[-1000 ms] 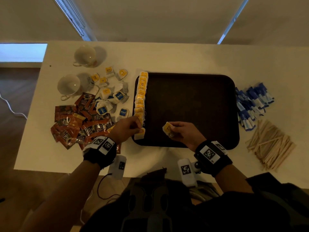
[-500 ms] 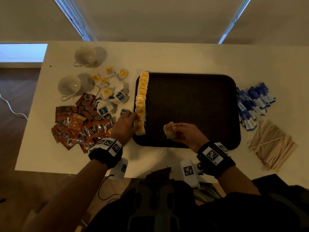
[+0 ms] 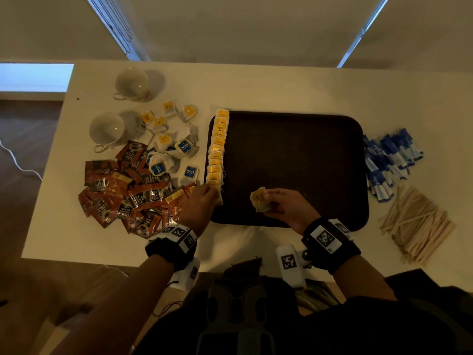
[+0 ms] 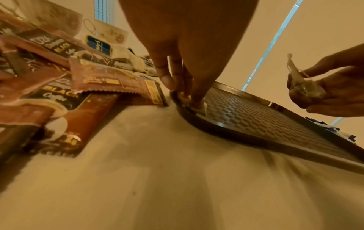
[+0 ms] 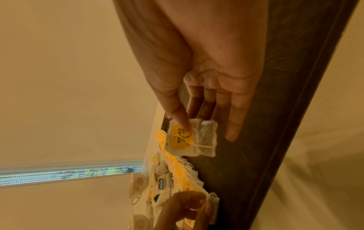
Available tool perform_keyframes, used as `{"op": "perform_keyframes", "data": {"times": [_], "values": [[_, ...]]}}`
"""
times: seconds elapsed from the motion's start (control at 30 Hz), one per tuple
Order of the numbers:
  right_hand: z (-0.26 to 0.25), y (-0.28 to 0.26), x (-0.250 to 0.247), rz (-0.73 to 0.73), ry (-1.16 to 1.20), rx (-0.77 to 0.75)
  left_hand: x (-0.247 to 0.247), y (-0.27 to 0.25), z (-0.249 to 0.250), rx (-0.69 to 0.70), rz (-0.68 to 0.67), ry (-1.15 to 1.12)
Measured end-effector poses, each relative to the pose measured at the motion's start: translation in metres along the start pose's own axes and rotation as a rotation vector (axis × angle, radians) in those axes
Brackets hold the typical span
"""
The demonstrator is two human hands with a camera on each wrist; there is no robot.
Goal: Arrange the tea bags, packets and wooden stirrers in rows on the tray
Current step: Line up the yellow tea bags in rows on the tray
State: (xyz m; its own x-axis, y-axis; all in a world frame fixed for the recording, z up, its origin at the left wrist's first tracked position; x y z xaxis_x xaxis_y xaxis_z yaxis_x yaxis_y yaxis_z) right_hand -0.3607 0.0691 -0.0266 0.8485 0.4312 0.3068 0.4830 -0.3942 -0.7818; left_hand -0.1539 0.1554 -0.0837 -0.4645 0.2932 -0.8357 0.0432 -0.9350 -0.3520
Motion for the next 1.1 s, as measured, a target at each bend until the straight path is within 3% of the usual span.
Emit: {"op": "perform_keyframes", "data": {"times": [0.2,0.43,0.57,0.93,1.1], "values": [[0.001,0.002,-0.001,-0.001,-0.016,0.014,-0.008,0.007,-0.003,-0.011,-0.137,-0.099],[0.003,0.011,0.004,-0.019,-0.186,0.034,-0.026,-0.002,0.038,0.008,-0.149,-0.620],[0.005,0.012,0.009,-0.079,-0.270,0.044,-0.020,-0.003,0.050,0.054,-0.121,-0.742],[0.007,0.002,-0.012,-0.090,-0.245,0.066,-0.015,-0.021,0.001,-0.131,-0.186,-0.727],[0.013,0.004,-0.018,-0.042,-0.246,0.054,-0.008,-0.010,-0.006,-0.128,-0.155,-0.536]]}}
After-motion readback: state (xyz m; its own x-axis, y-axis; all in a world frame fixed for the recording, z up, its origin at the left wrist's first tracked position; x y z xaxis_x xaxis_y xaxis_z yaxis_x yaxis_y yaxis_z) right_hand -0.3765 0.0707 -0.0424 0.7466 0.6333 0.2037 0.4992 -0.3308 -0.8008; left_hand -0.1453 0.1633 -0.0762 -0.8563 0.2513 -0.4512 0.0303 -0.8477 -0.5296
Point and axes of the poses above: each hand's wrist, its own y-axis towards the middle knuckle, its own x-axis out of the palm, z = x × y, the point moved 1 cm from there along y, towards the middle knuckle, and after that the axes turned 10 degrees about -z, right-handed, at the moved point
